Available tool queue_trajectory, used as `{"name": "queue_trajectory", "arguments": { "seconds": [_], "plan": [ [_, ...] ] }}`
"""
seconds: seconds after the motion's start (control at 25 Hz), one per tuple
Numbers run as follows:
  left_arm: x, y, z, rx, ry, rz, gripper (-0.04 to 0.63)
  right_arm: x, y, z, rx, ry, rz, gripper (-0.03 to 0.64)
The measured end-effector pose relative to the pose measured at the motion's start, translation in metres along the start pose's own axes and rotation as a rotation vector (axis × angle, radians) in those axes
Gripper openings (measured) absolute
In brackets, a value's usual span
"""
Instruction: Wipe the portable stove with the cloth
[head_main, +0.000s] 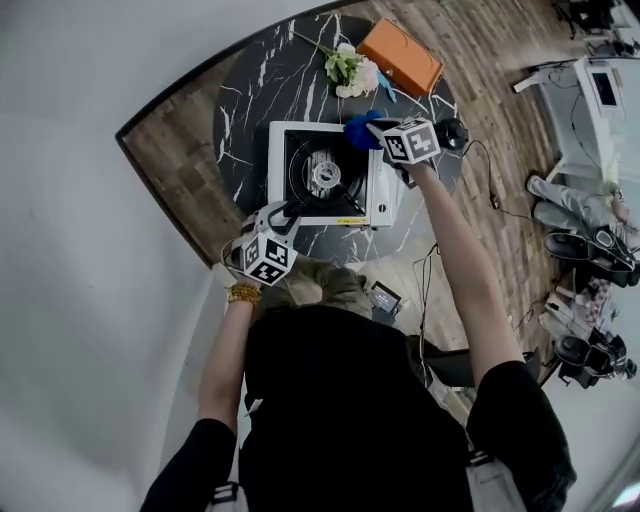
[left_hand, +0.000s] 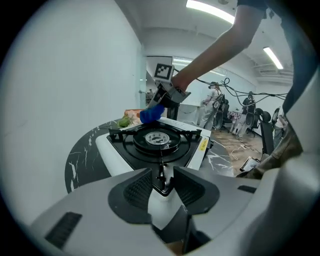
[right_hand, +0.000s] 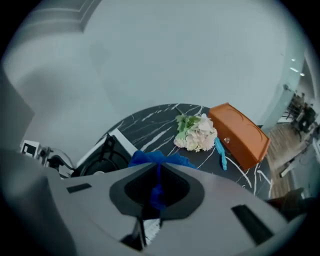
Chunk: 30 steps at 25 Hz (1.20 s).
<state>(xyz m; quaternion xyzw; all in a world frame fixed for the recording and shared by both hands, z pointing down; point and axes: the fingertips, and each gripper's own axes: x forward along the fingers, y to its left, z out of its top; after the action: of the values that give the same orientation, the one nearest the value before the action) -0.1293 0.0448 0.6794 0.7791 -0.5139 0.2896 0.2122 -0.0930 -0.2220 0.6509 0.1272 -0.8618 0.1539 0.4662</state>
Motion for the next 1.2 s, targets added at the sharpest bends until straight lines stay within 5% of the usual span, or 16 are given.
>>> {"name": "queue_trajectory", "arguments": {
  "seconds": [0.16, 0.6, 0.96, 1.04, 1.2],
  "plan": [
    [0.006, 0.004, 0.004, -0.016, -0.013, 0.012, 0.083, 0.031, 0.007, 0.0, 0.028, 0.086, 0.033, 0.018],
    [0.008, 0.001, 0.003, -0.001, -0.03, 0.007, 0.072, 0.056, 0.038, 0.011, -0.144, 0.199, -0.031, 0.012],
    [0.009, 0.004, 0.001, 0.012, -0.041, 0.017, 0.072, 0.096, 0.112, 0.06, -0.167, 0.129, 0.037, 0.012],
    [0.009, 0.004, 0.001, -0.003, -0.031, 0.0, 0.072, 0.094, 0.114, 0.066, -0.091, 0.064, 0.049, 0.012],
    [0.0, 0.004, 0.003, -0.05, -0.001, -0.069, 0.094, 0.045, 0.113, 0.084, 0.278, -0.259, 0.192, 0.011]
  ]
}}
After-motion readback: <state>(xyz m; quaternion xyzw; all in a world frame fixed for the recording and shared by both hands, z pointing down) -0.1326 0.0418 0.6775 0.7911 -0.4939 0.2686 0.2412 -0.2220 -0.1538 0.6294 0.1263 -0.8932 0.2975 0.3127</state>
